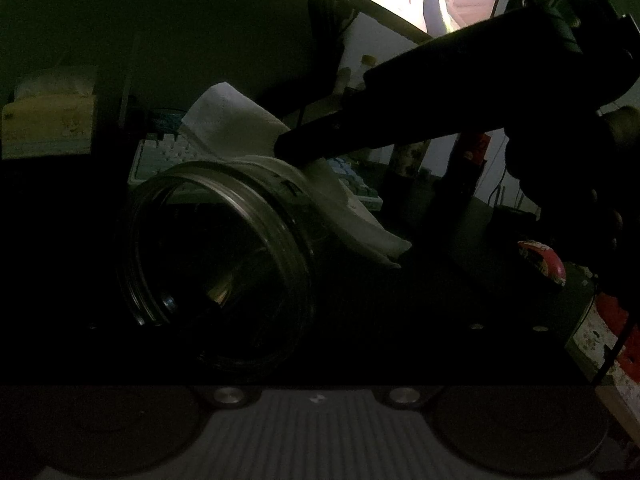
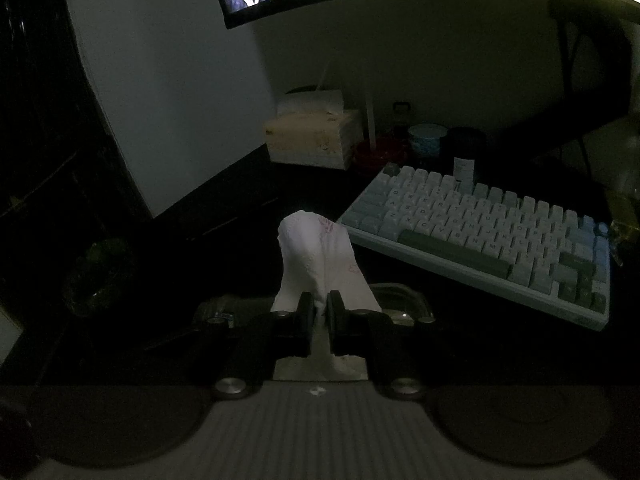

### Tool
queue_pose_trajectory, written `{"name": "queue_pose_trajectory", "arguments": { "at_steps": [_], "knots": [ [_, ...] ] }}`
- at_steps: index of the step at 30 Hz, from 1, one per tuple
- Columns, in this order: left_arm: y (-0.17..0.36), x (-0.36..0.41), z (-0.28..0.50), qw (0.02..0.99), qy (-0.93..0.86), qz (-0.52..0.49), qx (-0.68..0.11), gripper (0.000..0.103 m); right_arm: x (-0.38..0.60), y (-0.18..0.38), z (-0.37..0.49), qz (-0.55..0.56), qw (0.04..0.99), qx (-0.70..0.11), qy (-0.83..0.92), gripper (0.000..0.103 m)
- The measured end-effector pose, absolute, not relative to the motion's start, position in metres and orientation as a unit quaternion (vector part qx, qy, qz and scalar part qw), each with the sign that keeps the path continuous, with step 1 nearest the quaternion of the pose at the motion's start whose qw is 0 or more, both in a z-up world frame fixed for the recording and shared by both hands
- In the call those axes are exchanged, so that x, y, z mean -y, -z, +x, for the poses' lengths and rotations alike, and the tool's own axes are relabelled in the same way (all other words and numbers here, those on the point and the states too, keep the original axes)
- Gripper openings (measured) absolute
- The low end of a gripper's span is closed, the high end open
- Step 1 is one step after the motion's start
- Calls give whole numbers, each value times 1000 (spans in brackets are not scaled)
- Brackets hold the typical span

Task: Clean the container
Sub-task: 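Keep wiping inside the jar rim with the right gripper's tissue while the left holds it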

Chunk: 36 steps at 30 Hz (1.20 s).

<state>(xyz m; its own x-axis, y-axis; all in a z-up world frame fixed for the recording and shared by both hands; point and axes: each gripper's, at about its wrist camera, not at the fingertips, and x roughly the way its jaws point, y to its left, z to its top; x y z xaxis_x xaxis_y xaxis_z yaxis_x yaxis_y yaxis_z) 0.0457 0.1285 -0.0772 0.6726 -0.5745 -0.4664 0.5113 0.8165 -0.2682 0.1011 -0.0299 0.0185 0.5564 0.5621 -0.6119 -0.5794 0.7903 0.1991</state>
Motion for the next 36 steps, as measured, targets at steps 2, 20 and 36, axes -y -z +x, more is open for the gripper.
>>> {"name": "queue_pose_trajectory", "arguments": {
  "at_steps": [2,20,36],
  "knots": [
    [77,-129,46,913,297,-57,-274,103,30,-19,101,-13,882,-342,-324,9],
    [77,-129,48,913,297,-56,-273,103,31,-18,97,-8,885,-343,-316,9],
    [77,-125,46,912,303,-50,-273,103,38,-17,109,-6,889,-348,-298,10]
  ]
}}
